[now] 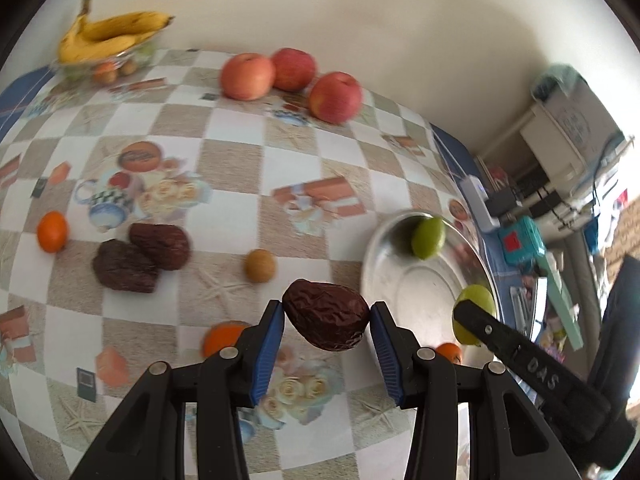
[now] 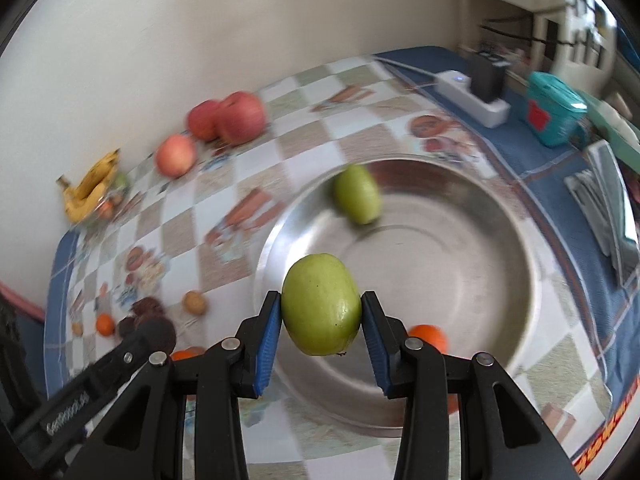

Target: Organize fruits

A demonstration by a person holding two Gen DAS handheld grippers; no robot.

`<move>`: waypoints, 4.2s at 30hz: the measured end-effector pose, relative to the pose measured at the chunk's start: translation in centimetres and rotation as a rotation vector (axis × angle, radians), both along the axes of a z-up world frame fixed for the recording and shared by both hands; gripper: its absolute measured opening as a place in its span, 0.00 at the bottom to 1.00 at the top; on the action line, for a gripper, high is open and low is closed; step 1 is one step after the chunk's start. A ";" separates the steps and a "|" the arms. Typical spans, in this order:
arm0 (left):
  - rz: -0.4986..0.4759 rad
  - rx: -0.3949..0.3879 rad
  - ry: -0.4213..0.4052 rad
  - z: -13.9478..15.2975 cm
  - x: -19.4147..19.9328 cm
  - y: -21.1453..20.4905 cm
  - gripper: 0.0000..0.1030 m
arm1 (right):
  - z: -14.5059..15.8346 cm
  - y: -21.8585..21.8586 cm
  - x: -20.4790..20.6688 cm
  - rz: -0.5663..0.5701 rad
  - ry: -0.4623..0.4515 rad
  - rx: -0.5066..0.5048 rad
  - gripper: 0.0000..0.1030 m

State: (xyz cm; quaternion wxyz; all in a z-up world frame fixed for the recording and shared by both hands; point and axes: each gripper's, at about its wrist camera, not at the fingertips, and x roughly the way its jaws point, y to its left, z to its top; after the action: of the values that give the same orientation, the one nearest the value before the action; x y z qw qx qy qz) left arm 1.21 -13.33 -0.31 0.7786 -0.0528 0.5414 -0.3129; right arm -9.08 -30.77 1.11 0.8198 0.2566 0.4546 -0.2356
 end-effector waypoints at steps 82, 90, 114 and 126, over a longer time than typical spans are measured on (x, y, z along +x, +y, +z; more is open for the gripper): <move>0.186 0.251 0.011 -1.2 2.0 3.4 0.72 | -0.9 1.0 0.4 0.073 0.087 -0.056 0.43; 0.292 0.288 -0.009 -0.8 3.1 7.0 0.79 | -0.7 3.7 1.6 0.192 0.094 -0.108 0.42; 0.292 0.391 -0.011 -2.3 3.2 7.2 1.00 | -1.4 4.2 1.8 0.193 0.117 -0.112 0.73; 0.290 0.402 -0.010 -2.6 3.2 7.2 1.00 | -1.3 3.9 1.6 0.169 0.091 -0.134 0.92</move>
State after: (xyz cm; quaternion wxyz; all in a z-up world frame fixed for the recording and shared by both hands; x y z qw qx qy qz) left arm 4.38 -6.12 -2.86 0.8129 0.0277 0.5756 -0.0844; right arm -7.49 -26.89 -0.19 0.8305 0.1509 0.4947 -0.2069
